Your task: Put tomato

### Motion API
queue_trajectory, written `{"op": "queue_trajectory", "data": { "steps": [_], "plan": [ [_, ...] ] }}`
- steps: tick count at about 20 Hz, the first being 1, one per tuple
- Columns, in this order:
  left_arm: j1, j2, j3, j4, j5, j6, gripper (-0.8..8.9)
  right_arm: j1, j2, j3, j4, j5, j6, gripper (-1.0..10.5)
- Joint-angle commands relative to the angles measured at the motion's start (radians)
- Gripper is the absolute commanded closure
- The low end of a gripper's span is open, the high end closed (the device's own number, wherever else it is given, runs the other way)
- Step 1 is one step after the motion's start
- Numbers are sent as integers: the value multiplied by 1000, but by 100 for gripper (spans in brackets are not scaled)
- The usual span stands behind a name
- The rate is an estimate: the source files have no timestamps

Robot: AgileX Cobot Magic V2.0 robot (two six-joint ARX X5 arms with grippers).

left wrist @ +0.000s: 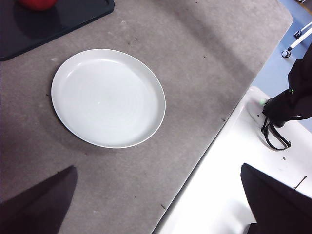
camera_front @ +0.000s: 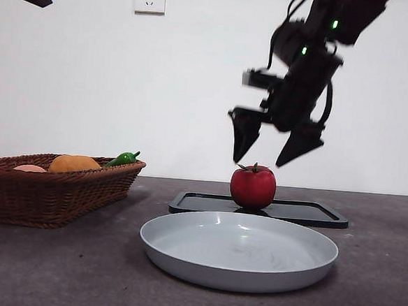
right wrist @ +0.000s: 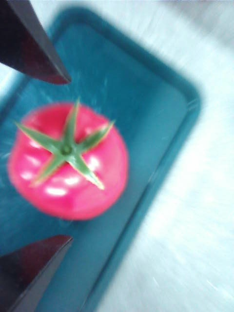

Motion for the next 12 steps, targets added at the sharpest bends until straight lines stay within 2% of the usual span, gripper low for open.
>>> {"op": "queue_trajectory", "data": {
  "steps": [1,7,12],
  "plan": [
    [-5,6,17,6,8,5,261,5,-63,21,-68,0,6,456],
    [-5,6,17,6,8,5,261,5,-338,21,-295,8,27,456],
    [-5,6,17,6,8,6,261,5,-554,-48,-340,4,27,456]
  ]
}}
